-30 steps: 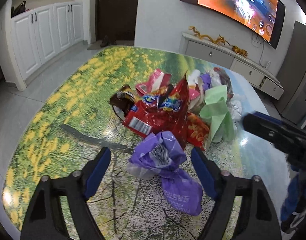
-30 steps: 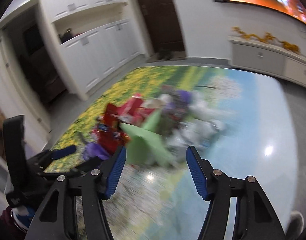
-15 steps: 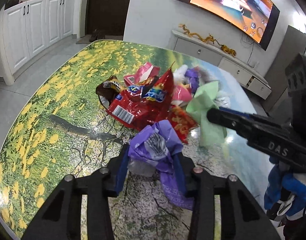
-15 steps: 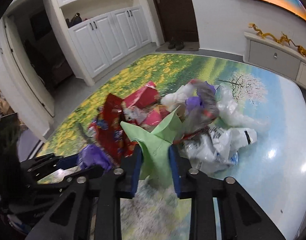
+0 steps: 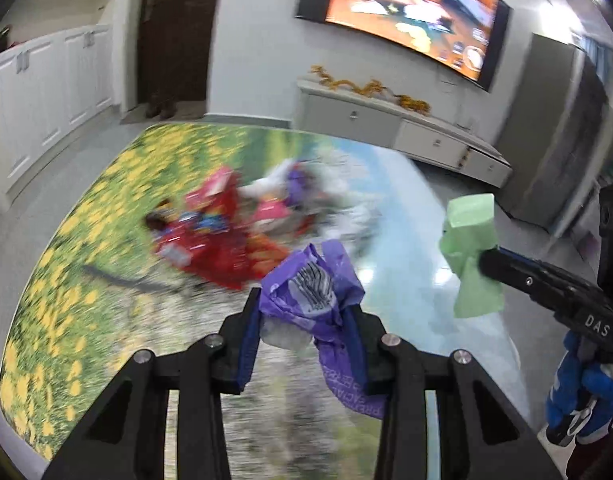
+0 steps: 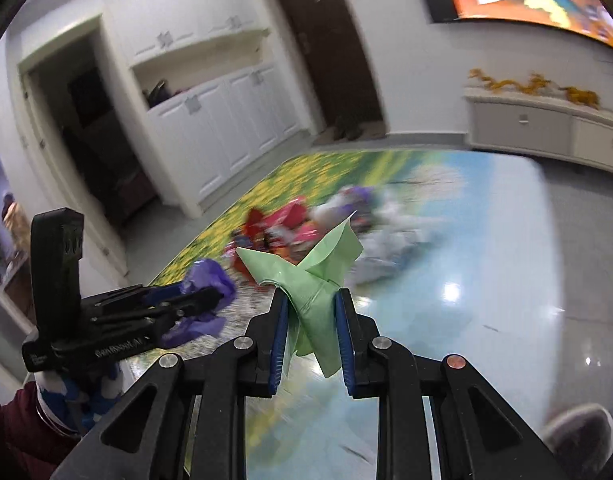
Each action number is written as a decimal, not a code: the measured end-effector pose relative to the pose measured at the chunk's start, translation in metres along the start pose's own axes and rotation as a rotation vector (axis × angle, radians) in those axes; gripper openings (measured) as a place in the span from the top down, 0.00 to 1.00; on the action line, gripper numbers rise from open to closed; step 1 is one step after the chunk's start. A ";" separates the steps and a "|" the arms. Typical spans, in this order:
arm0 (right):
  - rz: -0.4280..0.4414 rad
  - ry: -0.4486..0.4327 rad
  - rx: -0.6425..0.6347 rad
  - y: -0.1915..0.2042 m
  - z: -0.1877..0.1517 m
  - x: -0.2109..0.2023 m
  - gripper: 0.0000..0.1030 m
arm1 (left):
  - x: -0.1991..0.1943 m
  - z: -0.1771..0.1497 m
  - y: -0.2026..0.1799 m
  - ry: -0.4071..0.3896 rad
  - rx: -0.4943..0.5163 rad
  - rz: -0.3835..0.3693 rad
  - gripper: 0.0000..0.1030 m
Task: Collect trash
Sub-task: 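Carry both items over the bin and open both tools to drop them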
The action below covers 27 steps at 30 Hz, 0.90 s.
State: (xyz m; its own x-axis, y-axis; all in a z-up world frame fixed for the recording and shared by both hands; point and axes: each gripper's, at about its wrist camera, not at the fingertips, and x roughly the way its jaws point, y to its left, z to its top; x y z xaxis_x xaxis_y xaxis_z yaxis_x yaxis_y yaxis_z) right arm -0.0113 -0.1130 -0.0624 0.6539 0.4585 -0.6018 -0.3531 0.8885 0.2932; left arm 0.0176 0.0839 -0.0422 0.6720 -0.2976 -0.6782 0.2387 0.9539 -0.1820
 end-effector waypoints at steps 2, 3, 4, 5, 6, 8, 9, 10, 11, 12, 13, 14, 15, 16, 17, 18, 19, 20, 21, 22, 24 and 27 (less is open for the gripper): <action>-0.074 -0.033 0.038 -0.025 -0.010 -0.029 0.78 | 0.002 0.005 -0.027 0.001 0.054 -0.035 0.65; -0.102 -0.042 0.052 -0.034 -0.014 -0.040 0.78 | 0.004 0.007 -0.040 0.002 0.079 -0.053 0.65; -0.136 -0.052 0.072 -0.045 -0.019 -0.052 0.78 | 0.007 0.010 -0.059 0.005 0.114 -0.080 0.65; -0.173 -0.062 0.097 -0.058 -0.025 -0.066 0.78 | 0.010 0.012 -0.076 0.009 0.143 -0.104 0.65; -0.211 -0.070 0.119 -0.071 -0.032 -0.078 0.78 | 0.012 0.013 -0.088 0.013 0.163 -0.121 0.65; -0.285 -0.082 0.166 -0.098 -0.045 -0.100 0.78 | 0.021 0.015 -0.124 0.027 0.227 -0.171 0.65; -0.322 -0.085 0.191 -0.112 -0.052 -0.109 0.77 | 0.025 0.014 -0.142 0.035 0.258 -0.192 0.65; -0.360 -0.088 0.218 -0.124 -0.059 -0.117 0.77 | 0.033 0.014 -0.164 0.050 0.298 -0.218 0.65; -0.400 -0.088 0.249 -0.138 -0.068 -0.126 0.77 | 0.038 0.013 -0.180 0.061 0.325 -0.236 0.65; -0.438 -0.086 0.282 -0.152 -0.076 -0.133 0.77 | 0.045 0.012 -0.197 0.076 0.352 -0.254 0.65; -0.461 -0.083 0.306 -0.163 -0.083 -0.136 0.77 | 0.054 0.009 -0.218 0.098 0.385 -0.279 0.65; -0.486 -0.074 0.336 -0.176 -0.092 -0.141 0.76 | 0.060 0.008 -0.233 0.112 0.405 -0.296 0.65; -0.506 -0.066 0.360 -0.185 -0.099 -0.144 0.76 | 0.065 0.005 -0.250 0.128 0.427 -0.313 0.65; -0.527 -0.056 0.391 -0.198 -0.108 -0.146 0.76 | 0.073 0.003 -0.264 0.143 0.449 -0.326 0.65; -0.537 -0.050 0.409 -0.206 -0.113 -0.148 0.76 | 0.082 0.000 -0.279 0.158 0.471 -0.338 0.65; -0.549 -0.041 0.435 -0.217 -0.121 -0.149 0.75 | 0.088 -0.004 -0.295 0.174 0.488 -0.348 0.65; -0.554 -0.037 0.452 -0.223 -0.124 -0.150 0.75 | 0.098 -0.006 -0.306 0.193 0.500 -0.354 0.64; -0.561 -0.030 0.473 -0.232 -0.130 -0.150 0.75 | 0.106 -0.009 -0.317 0.212 0.507 -0.361 0.63; -0.570 -0.022 0.490 -0.239 -0.135 -0.150 0.73 | 0.115 -0.011 -0.329 0.232 0.512 -0.370 0.63; -0.574 -0.016 0.500 -0.243 -0.138 -0.149 0.72 | 0.122 -0.014 -0.337 0.249 0.518 -0.376 0.63; -0.577 -0.001 0.524 -0.254 -0.145 -0.149 0.66 | 0.136 -0.020 -0.356 0.281 0.534 -0.390 0.62; -0.584 0.012 0.547 -0.265 -0.151 -0.149 0.62 | 0.148 -0.027 -0.376 0.320 0.536 -0.423 0.54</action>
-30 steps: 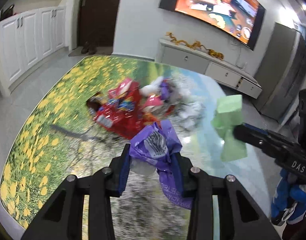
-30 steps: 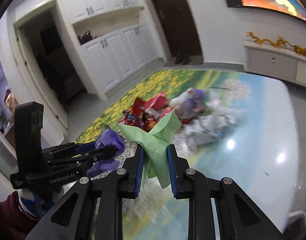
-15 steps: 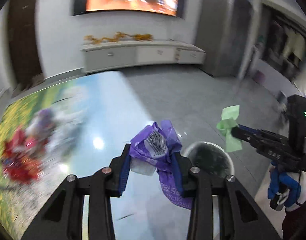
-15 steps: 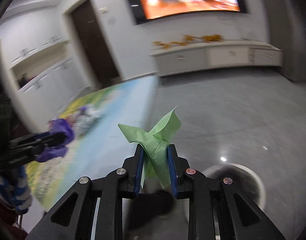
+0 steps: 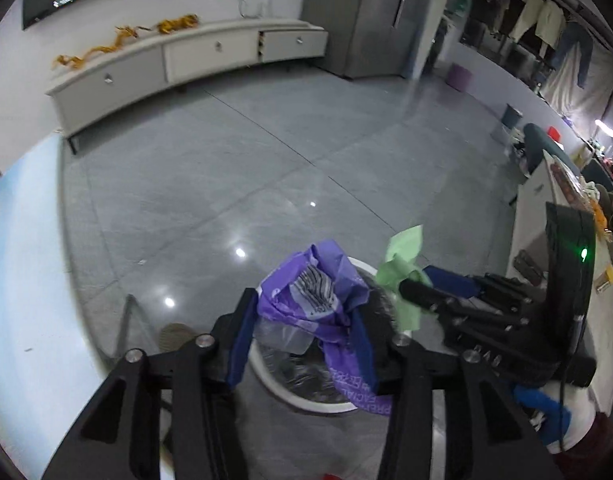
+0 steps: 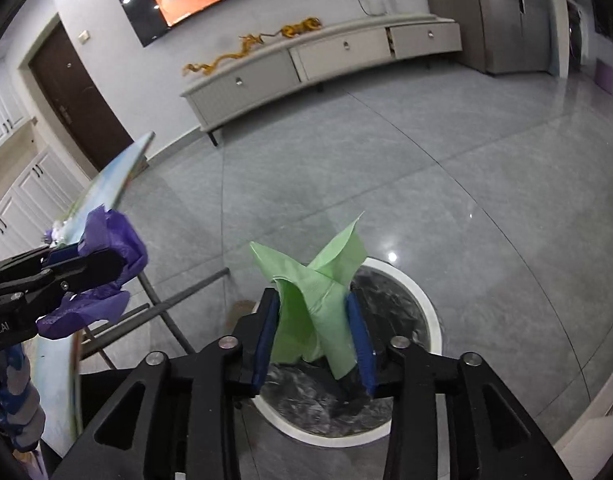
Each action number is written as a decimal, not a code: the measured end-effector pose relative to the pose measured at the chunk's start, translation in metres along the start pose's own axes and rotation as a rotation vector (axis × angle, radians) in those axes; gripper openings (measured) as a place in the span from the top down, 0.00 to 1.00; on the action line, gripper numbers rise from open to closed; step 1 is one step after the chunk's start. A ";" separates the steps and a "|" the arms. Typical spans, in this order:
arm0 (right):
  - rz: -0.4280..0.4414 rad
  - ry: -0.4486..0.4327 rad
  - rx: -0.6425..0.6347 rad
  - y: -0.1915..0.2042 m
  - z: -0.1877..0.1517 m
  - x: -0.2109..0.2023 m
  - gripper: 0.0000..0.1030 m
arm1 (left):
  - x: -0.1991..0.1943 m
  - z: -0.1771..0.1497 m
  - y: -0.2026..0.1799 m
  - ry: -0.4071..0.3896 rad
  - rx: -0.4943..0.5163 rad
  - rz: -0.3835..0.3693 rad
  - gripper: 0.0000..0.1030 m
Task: Collect trash
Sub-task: 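Carry both items over the bin and open both tools to drop them, then move both tools back over the table toward the trash pile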
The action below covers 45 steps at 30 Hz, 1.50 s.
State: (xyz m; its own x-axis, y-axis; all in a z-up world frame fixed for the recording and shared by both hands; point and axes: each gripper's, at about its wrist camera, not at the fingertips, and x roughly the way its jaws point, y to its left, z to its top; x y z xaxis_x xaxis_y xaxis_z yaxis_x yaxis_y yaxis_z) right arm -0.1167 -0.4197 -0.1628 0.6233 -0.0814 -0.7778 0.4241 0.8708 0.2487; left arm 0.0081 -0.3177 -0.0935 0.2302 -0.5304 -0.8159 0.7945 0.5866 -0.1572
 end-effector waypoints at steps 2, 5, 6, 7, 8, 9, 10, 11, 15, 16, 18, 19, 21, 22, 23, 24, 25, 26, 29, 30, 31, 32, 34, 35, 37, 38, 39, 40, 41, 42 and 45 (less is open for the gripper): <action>-0.007 0.004 0.014 -0.007 -0.001 0.002 0.58 | 0.007 0.004 -0.004 0.011 0.001 -0.014 0.48; -0.012 0.003 0.031 -0.010 -0.006 -0.001 0.58 | 0.010 0.009 -0.006 0.014 0.002 -0.028 0.43; -0.015 0.003 0.034 -0.013 -0.007 0.001 0.58 | 0.010 0.010 -0.008 0.013 0.004 -0.028 0.43; -0.018 0.002 0.037 -0.013 -0.007 0.001 0.58 | 0.007 0.008 -0.007 0.012 0.007 -0.025 0.42; -0.018 0.000 0.039 -0.014 -0.007 0.000 0.58 | 0.008 0.009 -0.009 0.009 0.009 -0.023 0.42; -0.018 -0.003 0.041 -0.019 -0.007 0.001 0.58 | 0.008 0.010 -0.012 0.007 0.009 -0.021 0.42; -0.020 -0.006 0.042 -0.020 -0.007 0.000 0.58 | 0.007 0.010 -0.010 0.005 0.008 -0.020 0.42; -0.022 -0.007 0.043 -0.019 -0.007 0.000 0.58 | 0.005 0.010 -0.009 0.002 0.007 -0.018 0.42; -0.027 -0.021 0.042 -0.019 -0.005 -0.002 0.58 | 0.002 0.009 -0.009 -0.011 0.003 -0.007 0.42; -0.027 -0.025 0.042 -0.021 -0.004 -0.003 0.58 | 0.002 0.010 -0.008 -0.013 0.000 -0.005 0.42; -0.029 -0.034 0.045 -0.023 -0.004 -0.006 0.58 | -0.002 0.009 -0.005 -0.020 -0.006 -0.001 0.42; -0.031 -0.037 0.046 -0.022 -0.002 -0.008 0.58 | -0.005 0.008 -0.003 -0.025 -0.010 0.000 0.42; -0.036 -0.046 0.045 -0.021 -0.002 -0.012 0.58 | -0.008 0.007 0.000 -0.031 -0.018 0.002 0.42; -0.037 -0.048 0.043 -0.022 -0.002 -0.014 0.58 | -0.010 0.006 0.001 -0.035 -0.019 0.006 0.42; -0.041 -0.048 0.040 -0.021 -0.002 -0.015 0.58 | -0.013 0.006 0.002 -0.041 -0.020 0.012 0.42; -0.043 -0.049 0.035 -0.020 -0.002 -0.016 0.58 | -0.015 0.005 0.003 -0.046 -0.023 0.016 0.42; -0.045 -0.049 0.030 -0.018 -0.002 -0.017 0.58 | -0.019 0.004 0.005 -0.053 -0.029 0.019 0.42; -0.045 -0.049 0.026 -0.016 -0.002 -0.017 0.58 | -0.021 0.003 0.008 -0.057 -0.035 0.021 0.42; -0.042 -0.050 0.012 -0.009 -0.002 -0.020 0.58 | -0.028 -0.001 0.015 -0.068 -0.051 0.036 0.42; -0.040 -0.051 0.007 -0.006 -0.001 -0.020 0.58 | -0.031 -0.003 0.019 -0.071 -0.061 0.042 0.42; -0.038 -0.052 0.002 -0.004 0.000 -0.020 0.58 | -0.033 -0.005 0.022 -0.074 -0.071 0.046 0.41; -0.035 -0.053 -0.003 -0.002 0.000 -0.021 0.57 | -0.035 -0.007 0.025 -0.075 -0.078 0.050 0.39; -0.031 -0.055 -0.014 0.003 0.002 -0.022 0.57 | -0.040 -0.013 0.035 -0.080 -0.098 0.065 0.37; -0.028 -0.055 -0.019 0.005 0.002 -0.023 0.57 | -0.043 -0.016 0.040 -0.081 -0.105 0.073 0.37; -0.023 -0.057 -0.029 0.011 0.003 -0.024 0.57 | -0.050 -0.022 0.050 -0.087 -0.124 0.087 0.37; -0.020 -0.058 -0.036 0.014 0.004 -0.025 0.57 | -0.056 -0.027 0.058 -0.095 -0.138 0.098 0.37; -0.018 -0.059 -0.044 0.018 0.004 -0.026 0.57 | -0.061 -0.031 0.064 -0.102 -0.148 0.107 0.37; -0.016 -0.060 -0.053 0.022 0.005 -0.027 0.57 | -0.065 -0.034 0.069 -0.108 -0.155 0.116 0.37; -0.013 -0.061 -0.059 0.026 0.005 -0.028 0.57 | -0.072 -0.040 0.078 -0.120 -0.170 0.132 0.37; -0.011 -0.062 -0.067 0.030 0.006 -0.029 0.57 | -0.076 -0.044 0.083 -0.128 -0.177 0.140 0.37; -0.003 -0.066 -0.093 0.045 0.007 -0.032 0.57 | -0.099 -0.061 0.108 -0.162 -0.218 0.187 0.37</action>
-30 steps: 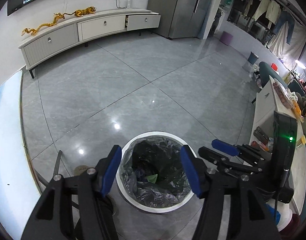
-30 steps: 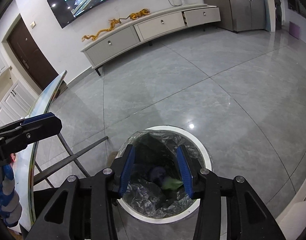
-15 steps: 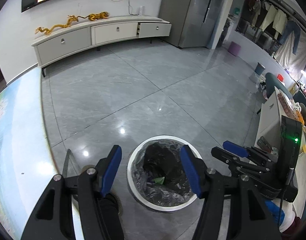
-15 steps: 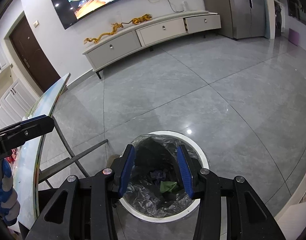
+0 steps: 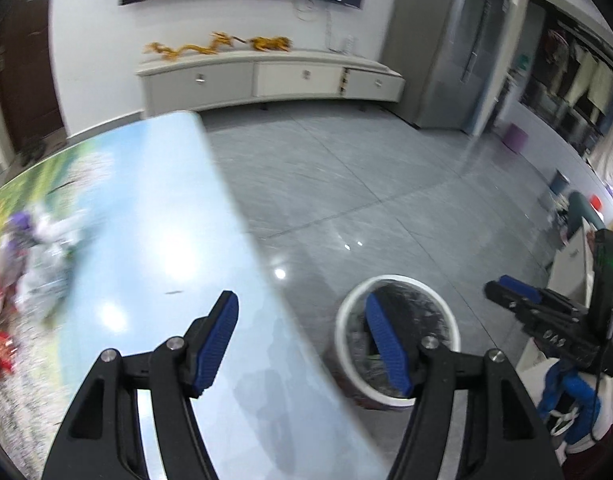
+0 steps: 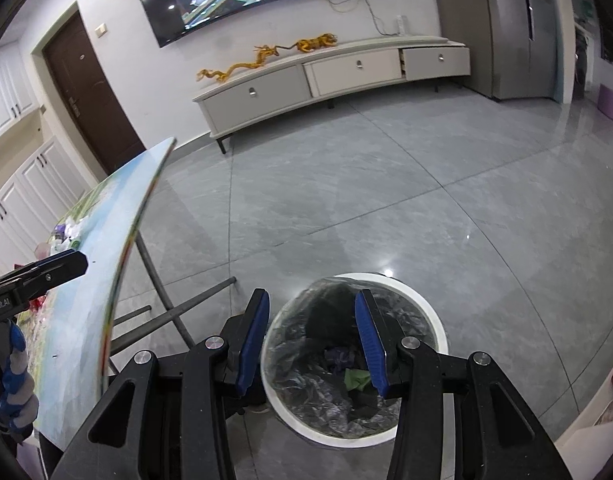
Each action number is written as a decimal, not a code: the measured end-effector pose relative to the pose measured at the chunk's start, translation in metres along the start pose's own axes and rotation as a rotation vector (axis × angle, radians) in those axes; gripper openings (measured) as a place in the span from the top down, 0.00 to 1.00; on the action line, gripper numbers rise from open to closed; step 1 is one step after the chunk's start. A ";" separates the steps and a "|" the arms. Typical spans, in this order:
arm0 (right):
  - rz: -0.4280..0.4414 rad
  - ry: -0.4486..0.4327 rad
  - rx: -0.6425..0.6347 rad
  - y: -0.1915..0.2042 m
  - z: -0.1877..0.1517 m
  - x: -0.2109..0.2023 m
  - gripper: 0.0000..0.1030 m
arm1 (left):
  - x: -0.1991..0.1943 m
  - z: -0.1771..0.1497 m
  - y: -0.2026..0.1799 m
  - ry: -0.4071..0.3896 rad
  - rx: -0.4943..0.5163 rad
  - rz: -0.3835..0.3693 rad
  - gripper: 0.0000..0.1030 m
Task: Collect trash
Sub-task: 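Move both tools back over the table toward the trash pile, then grasp the red snack bag with the left tool while the right tool grasps a white plastic bag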
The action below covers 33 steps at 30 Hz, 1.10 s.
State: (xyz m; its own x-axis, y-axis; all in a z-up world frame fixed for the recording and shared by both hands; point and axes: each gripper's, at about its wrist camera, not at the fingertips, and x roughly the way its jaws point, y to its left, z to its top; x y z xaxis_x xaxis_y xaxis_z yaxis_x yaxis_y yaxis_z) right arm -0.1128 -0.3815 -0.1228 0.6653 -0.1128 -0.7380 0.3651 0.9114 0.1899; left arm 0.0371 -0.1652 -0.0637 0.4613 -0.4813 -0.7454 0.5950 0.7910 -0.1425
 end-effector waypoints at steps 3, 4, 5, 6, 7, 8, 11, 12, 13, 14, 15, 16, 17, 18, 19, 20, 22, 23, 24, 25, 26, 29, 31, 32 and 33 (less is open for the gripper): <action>0.013 -0.003 -0.032 0.018 0.005 -0.003 0.57 | -0.021 -0.008 0.034 -0.032 -0.047 0.047 0.37; 0.018 -0.003 -0.044 0.025 0.006 -0.004 0.57 | -0.028 -0.013 0.046 -0.045 -0.065 0.064 0.37; 0.026 -0.002 -0.058 0.034 0.007 -0.004 0.57 | -0.034 -0.016 0.058 -0.057 -0.079 0.081 0.37; 0.035 0.000 -0.072 0.043 0.008 -0.004 0.57 | -0.041 -0.018 0.070 -0.068 -0.094 0.102 0.37; 0.046 0.003 -0.092 0.054 0.010 -0.004 0.57 | -0.048 -0.022 0.083 -0.079 -0.110 0.124 0.37; 0.055 0.006 -0.107 0.063 0.012 -0.003 0.57 | -0.057 -0.025 0.098 -0.092 -0.129 0.148 0.37; 0.100 0.017 -0.165 0.098 0.016 0.001 0.57 | -0.079 -0.032 0.142 -0.125 -0.182 0.226 0.37; 0.119 0.022 -0.189 0.112 0.018 0.004 0.57 | -0.085 -0.036 0.155 -0.133 -0.197 0.251 0.37; 0.131 0.025 -0.207 0.122 0.020 0.006 0.57 | -0.091 -0.038 0.170 -0.142 -0.213 0.282 0.37; 0.150 0.030 -0.232 0.137 0.022 0.009 0.57 | -0.098 -0.040 0.187 -0.150 -0.232 0.321 0.37; 0.170 0.035 -0.253 0.150 0.024 0.013 0.57 | -0.100 -0.040 0.198 -0.153 -0.241 0.344 0.37; 0.198 0.043 -0.277 0.166 0.026 0.017 0.57 | -0.104 -0.042 0.209 -0.158 -0.251 0.374 0.37; 0.222 0.049 -0.300 0.182 0.028 0.021 0.56 | -0.108 -0.044 0.222 -0.162 -0.256 0.402 0.37; 0.237 0.053 -0.318 0.193 0.030 0.025 0.56 | -0.111 -0.047 0.230 -0.162 -0.255 0.425 0.37; 0.263 0.060 -0.350 0.211 0.031 0.030 0.56 | -0.111 -0.048 0.238 -0.159 -0.249 0.448 0.37; 0.284 0.067 -0.373 0.226 0.032 0.034 0.56 | -0.109 -0.048 0.246 -0.147 -0.240 0.472 0.37; 0.334 0.084 -0.418 0.256 0.033 0.043 0.56 | -0.102 -0.046 0.258 -0.128 -0.233 0.483 0.37; 0.362 0.093 -0.441 0.272 0.032 0.049 0.55 | -0.098 -0.048 0.262 -0.117 -0.227 0.484 0.37; 0.382 0.102 -0.460 0.287 0.031 0.055 0.54 | -0.093 -0.049 0.265 -0.106 -0.218 0.485 0.37; 0.398 0.110 -0.481 0.303 0.031 0.061 0.54 | -0.090 -0.050 0.267 -0.098 -0.213 0.486 0.37; 0.412 0.115 -0.499 0.316 0.031 0.066 0.53 | -0.087 -0.052 0.270 -0.090 -0.210 0.484 0.37; 0.448 0.129 -0.542 0.348 0.030 0.081 0.50 | -0.078 -0.054 0.277 -0.086 -0.225 0.460 0.37; 0.461 0.136 -0.565 0.363 0.030 0.088 0.49 | -0.078 -0.056 0.279 -0.088 -0.230 0.450 0.38; 0.464 0.143 -0.576 0.371 0.029 0.094 0.49 | -0.078 -0.057 0.282 -0.090 -0.236 0.441 0.38; 0.466 0.148 -0.586 0.378 0.028 0.099 0.49 | -0.079 -0.059 0.283 -0.092 -0.238 0.438 0.40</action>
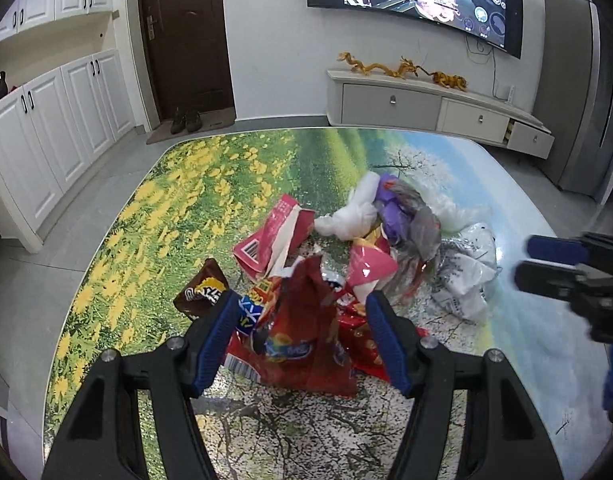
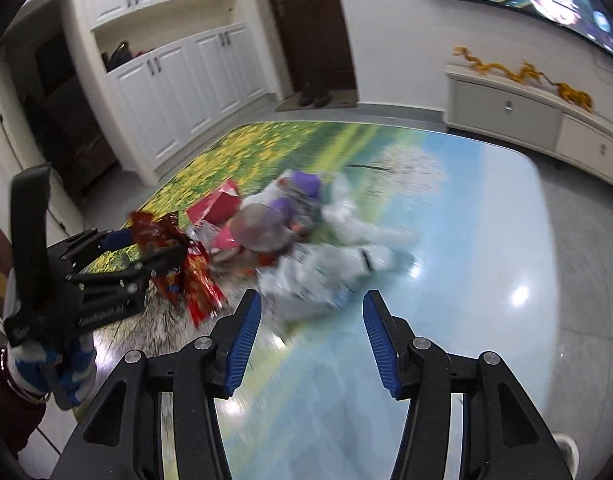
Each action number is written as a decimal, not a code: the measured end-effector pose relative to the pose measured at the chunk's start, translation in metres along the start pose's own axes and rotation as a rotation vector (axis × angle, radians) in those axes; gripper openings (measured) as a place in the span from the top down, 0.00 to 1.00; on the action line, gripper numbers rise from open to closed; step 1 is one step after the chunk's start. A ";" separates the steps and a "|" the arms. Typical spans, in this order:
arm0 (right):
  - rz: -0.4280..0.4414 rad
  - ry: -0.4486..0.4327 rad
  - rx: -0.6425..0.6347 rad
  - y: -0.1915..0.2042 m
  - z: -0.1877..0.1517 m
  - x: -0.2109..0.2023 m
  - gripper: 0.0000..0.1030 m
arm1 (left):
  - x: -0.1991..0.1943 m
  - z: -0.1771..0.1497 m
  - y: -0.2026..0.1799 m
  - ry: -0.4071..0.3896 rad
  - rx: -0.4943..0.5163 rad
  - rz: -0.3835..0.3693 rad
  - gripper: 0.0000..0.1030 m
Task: Collect trash
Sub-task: 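Grasp the red snack bag with the left tool while the right tool grasps a white plastic bag, then carry both bags over the bin and open both tools to drop them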
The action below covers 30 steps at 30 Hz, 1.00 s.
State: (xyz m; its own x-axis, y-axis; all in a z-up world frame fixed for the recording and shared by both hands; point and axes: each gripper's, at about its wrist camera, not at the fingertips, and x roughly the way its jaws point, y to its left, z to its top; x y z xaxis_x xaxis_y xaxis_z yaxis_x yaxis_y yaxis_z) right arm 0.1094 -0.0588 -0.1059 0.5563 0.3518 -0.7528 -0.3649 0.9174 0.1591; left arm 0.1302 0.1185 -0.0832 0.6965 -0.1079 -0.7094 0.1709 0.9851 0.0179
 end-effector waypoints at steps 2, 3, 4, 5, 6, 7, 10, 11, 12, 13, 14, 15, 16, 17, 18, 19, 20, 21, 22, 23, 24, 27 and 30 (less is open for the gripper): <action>-0.004 0.008 -0.017 0.006 0.003 0.012 0.49 | -0.001 -0.002 0.003 0.004 -0.002 -0.008 0.53; -0.009 0.013 -0.021 0.007 0.005 0.017 0.49 | -0.002 -0.003 0.004 0.007 -0.004 -0.015 0.55; -0.014 0.021 -0.022 0.008 0.005 0.022 0.49 | -0.003 -0.004 0.004 0.010 -0.006 -0.024 0.59; -0.015 0.031 -0.020 0.007 0.005 0.027 0.49 | -0.003 -0.005 0.005 0.014 -0.008 -0.037 0.66; -0.014 0.036 -0.020 0.008 0.005 0.031 0.49 | -0.005 -0.007 0.005 0.018 -0.008 -0.051 0.69; -0.015 0.043 -0.022 0.007 0.004 0.034 0.50 | -0.006 -0.007 0.004 0.018 -0.008 -0.056 0.72; -0.009 0.057 -0.030 0.007 -0.002 0.038 0.61 | -0.012 -0.011 0.004 0.020 -0.023 -0.085 0.81; -0.007 0.054 -0.032 0.007 -0.005 0.036 0.65 | -0.015 -0.012 0.003 0.019 -0.031 -0.095 0.82; 0.000 0.049 -0.033 0.007 -0.007 0.033 0.68 | -0.018 -0.013 0.003 0.016 -0.035 -0.100 0.82; 0.006 0.044 -0.033 0.007 -0.009 0.030 0.68 | -0.021 -0.015 0.003 0.013 -0.036 -0.103 0.83; 0.010 0.037 -0.033 0.008 -0.012 0.026 0.70 | -0.026 -0.017 0.001 0.008 -0.035 -0.105 0.83; 0.011 0.031 -0.034 0.009 -0.015 0.023 0.70 | -0.031 -0.019 0.000 0.003 -0.035 -0.107 0.83; 0.015 0.024 -0.032 0.009 -0.018 0.018 0.71 | -0.036 -0.020 0.000 -0.002 -0.035 -0.110 0.83; 0.020 0.016 -0.028 0.009 -0.021 0.013 0.71 | -0.042 -0.021 -0.001 -0.009 -0.035 -0.112 0.83; 0.025 0.007 -0.024 0.009 -0.023 0.007 0.72 | -0.048 -0.022 -0.002 -0.016 -0.035 -0.113 0.83; 0.031 -0.003 -0.022 0.008 -0.026 0.002 0.72 | -0.054 -0.023 -0.003 -0.024 -0.036 -0.112 0.83; 0.038 -0.014 -0.018 0.008 -0.029 -0.006 0.72 | -0.060 -0.024 -0.004 -0.032 -0.038 -0.110 0.83; 0.046 -0.027 -0.014 0.008 -0.033 -0.014 0.72 | -0.066 -0.024 -0.004 -0.039 -0.039 -0.107 0.83; 0.050 -0.037 -0.011 0.008 -0.036 -0.021 0.72 | -0.071 -0.025 -0.005 -0.046 -0.040 -0.104 0.83; 0.055 -0.049 -0.007 0.008 -0.039 -0.029 0.72 | -0.078 -0.025 -0.007 -0.056 -0.040 -0.100 0.83; 0.059 -0.060 -0.003 0.008 -0.043 -0.037 0.72 | -0.082 -0.025 -0.007 -0.061 -0.040 -0.098 0.83; 0.065 -0.095 0.007 0.007 -0.053 -0.062 0.73 | -0.096 -0.024 -0.011 -0.083 -0.038 -0.095 0.83; 0.071 -0.133 0.016 0.004 -0.063 -0.087 0.73 | -0.110 -0.024 -0.020 -0.103 -0.028 -0.102 0.83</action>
State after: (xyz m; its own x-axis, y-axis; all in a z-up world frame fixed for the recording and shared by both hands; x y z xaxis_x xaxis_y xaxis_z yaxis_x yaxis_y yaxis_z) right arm 0.0130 -0.0975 -0.0798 0.6238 0.4364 -0.6483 -0.3957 0.8917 0.2195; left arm 0.0335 0.1136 -0.0218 0.7445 -0.2193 -0.6306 0.2256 0.9716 -0.0716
